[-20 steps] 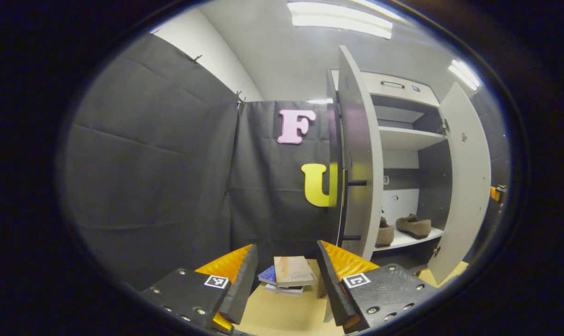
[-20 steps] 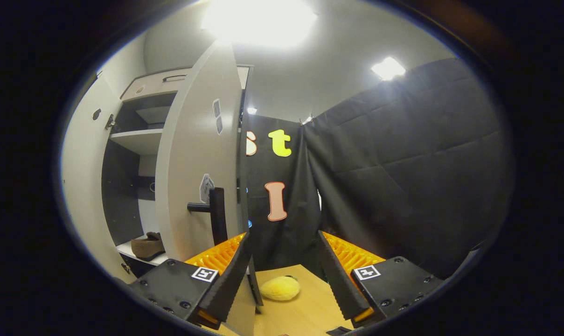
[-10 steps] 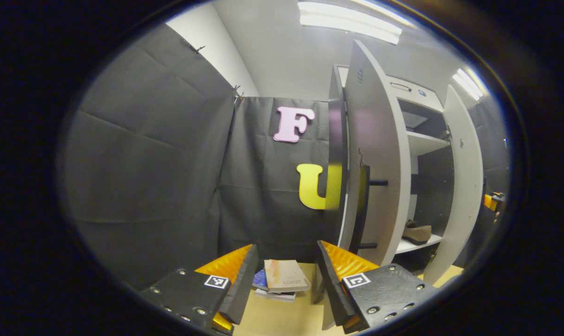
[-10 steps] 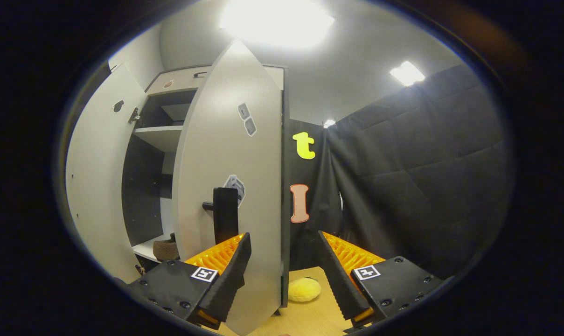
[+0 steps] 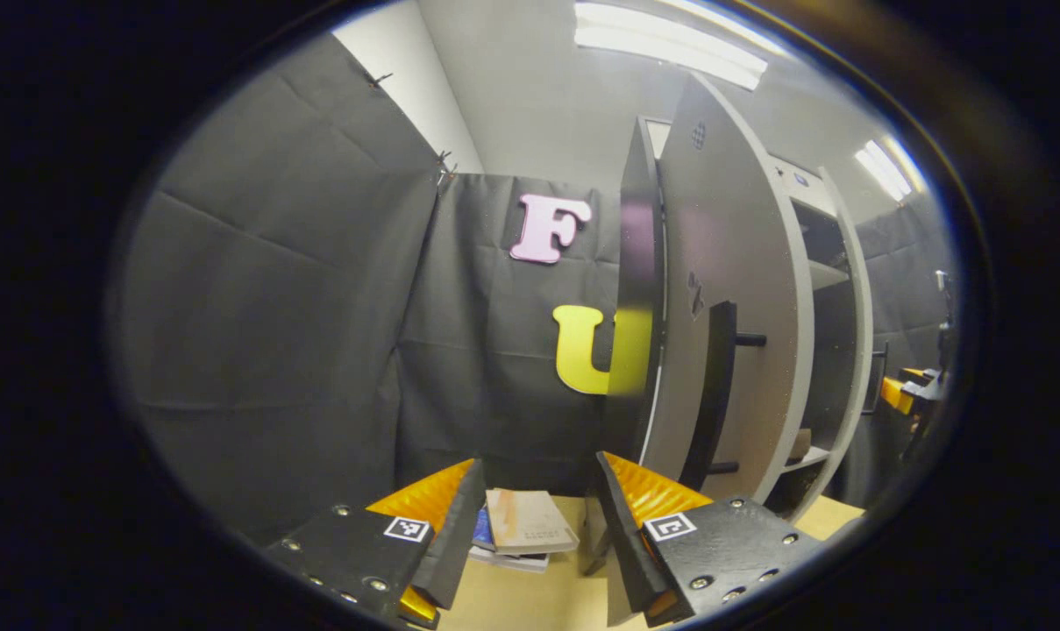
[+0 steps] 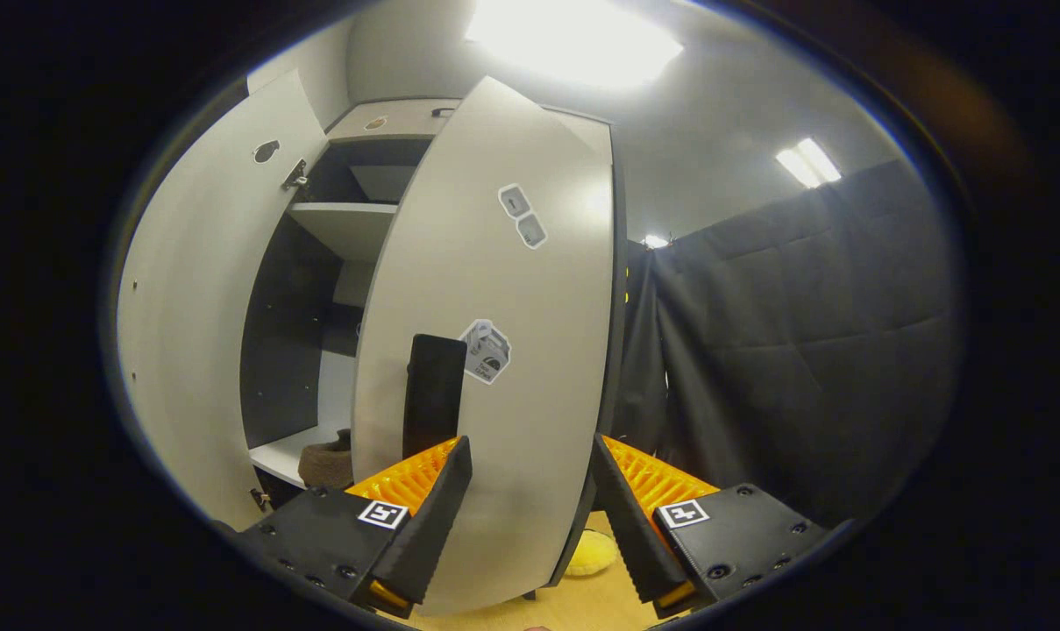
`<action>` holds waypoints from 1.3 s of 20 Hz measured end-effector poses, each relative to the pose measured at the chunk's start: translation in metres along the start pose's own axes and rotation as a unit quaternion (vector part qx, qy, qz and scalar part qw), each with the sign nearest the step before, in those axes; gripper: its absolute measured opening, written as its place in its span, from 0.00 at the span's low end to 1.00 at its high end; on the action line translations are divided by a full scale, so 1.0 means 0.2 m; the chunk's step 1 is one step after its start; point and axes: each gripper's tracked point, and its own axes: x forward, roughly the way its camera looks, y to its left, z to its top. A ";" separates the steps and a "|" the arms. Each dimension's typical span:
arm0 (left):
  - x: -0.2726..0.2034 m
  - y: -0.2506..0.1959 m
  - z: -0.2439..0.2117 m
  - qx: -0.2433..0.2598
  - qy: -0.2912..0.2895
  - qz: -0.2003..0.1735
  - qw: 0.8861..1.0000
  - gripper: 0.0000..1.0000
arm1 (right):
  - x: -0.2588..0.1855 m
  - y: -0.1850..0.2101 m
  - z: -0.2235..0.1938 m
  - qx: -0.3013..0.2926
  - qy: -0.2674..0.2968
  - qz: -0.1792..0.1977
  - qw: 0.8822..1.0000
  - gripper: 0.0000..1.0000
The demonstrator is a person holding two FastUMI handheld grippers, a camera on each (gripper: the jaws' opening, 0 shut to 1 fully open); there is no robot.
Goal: Grab one shoe with the right hand and put it into the shoe cabinet, grab the other shoe with the left hand and put it into the shoe cabinet; then close the right door with the right hand and the left door with the left hand.
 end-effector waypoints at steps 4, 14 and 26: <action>0.16 -0.08 -0.02 -0.022 0.006 -0.022 0.999 0.73 | -0.06 -0.01 -0.04 0.022 0.007 0.000 1.000 0.95; 0.15 -0.34 0.01 -0.011 0.007 -0.045 0.999 0.72 | -0.25 -0.21 -0.14 -0.005 0.008 0.017 1.000 0.98; 0.20 -0.88 -0.05 -0.004 0.007 -0.074 0.997 0.69 | -0.41 -0.55 -0.28 0.019 0.044 0.012 0.999 0.96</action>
